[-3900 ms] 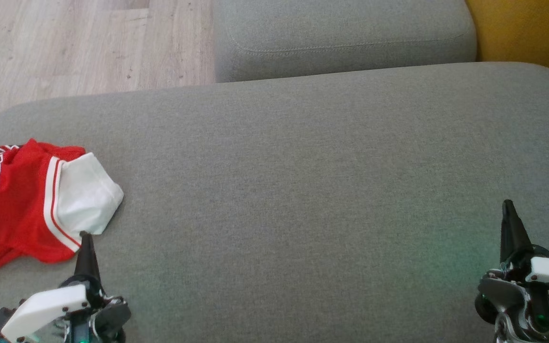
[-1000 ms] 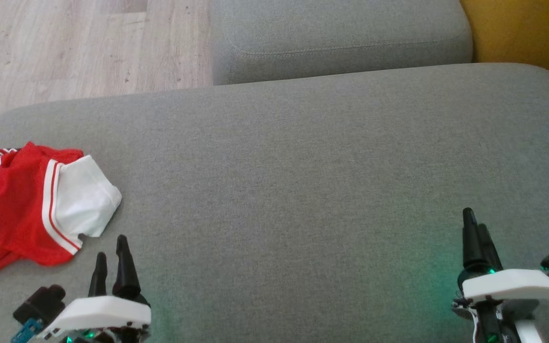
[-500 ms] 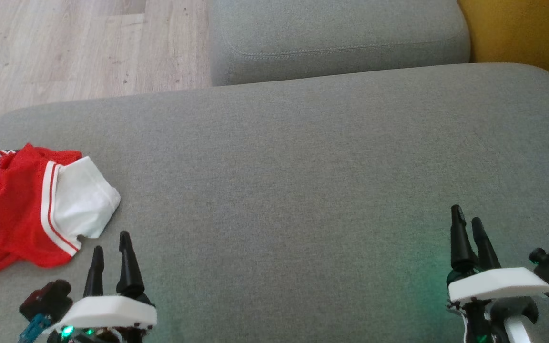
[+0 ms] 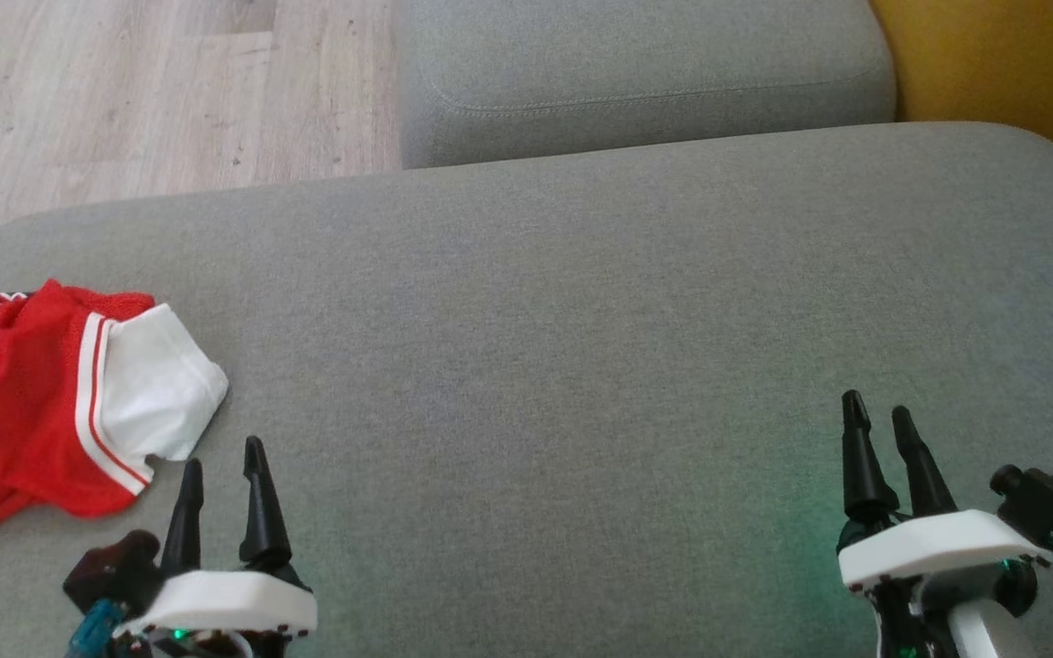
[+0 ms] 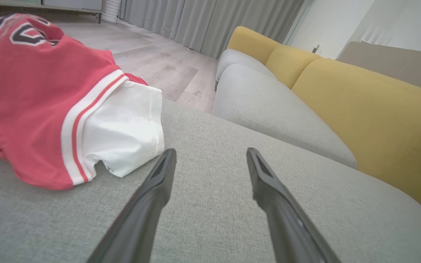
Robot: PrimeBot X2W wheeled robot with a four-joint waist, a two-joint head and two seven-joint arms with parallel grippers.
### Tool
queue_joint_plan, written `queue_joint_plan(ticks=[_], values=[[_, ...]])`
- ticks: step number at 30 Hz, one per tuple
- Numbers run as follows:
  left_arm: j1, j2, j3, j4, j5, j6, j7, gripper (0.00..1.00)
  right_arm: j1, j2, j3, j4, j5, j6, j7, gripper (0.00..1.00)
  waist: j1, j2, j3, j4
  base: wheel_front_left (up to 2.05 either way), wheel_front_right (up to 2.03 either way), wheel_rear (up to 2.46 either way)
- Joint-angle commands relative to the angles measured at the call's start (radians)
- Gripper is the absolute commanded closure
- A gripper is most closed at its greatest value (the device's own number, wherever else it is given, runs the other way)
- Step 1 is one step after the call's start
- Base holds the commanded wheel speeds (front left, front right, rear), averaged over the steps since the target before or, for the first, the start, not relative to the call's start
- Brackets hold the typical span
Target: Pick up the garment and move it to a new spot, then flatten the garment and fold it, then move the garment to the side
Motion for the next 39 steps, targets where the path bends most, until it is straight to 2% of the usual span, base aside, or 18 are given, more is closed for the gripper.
queue_joint_plan(ticks=[1,23,35,39], values=[[-0.023,0.015,0.020,-0.035,0.035,0.006,-0.017,0.00,-0.060,-0.008,0.025,-0.040,-0.032,-0.001,-0.015,0.00,0.0000,0.0000,0.000,0.000,0.00,0.00,0.00],[-0.024,0.011,0.009,-0.013,0.261,0.028,-0.082,0.00,-0.061,-0.010,0.057,-0.047,-0.279,-0.001,-0.040,0.00,0.0000,0.0000,-0.006,-0.001,0.00,0.00,0.00],[-0.029,0.003,0.006,0.006,0.350,0.028,-0.117,0.00,-0.061,-0.010,0.078,-0.048,-0.391,-0.001,-0.070,0.00,0.0000,0.0000,-0.008,-0.004,0.00,0.00,0.00],[-0.031,0.003,0.007,0.006,0.355,0.029,-0.118,0.00,-0.060,-0.010,0.081,-0.048,-0.393,-0.001,-0.072,0.00,0.0000,0.0000,-0.005,-0.005,0.00,0.00,0.00]])
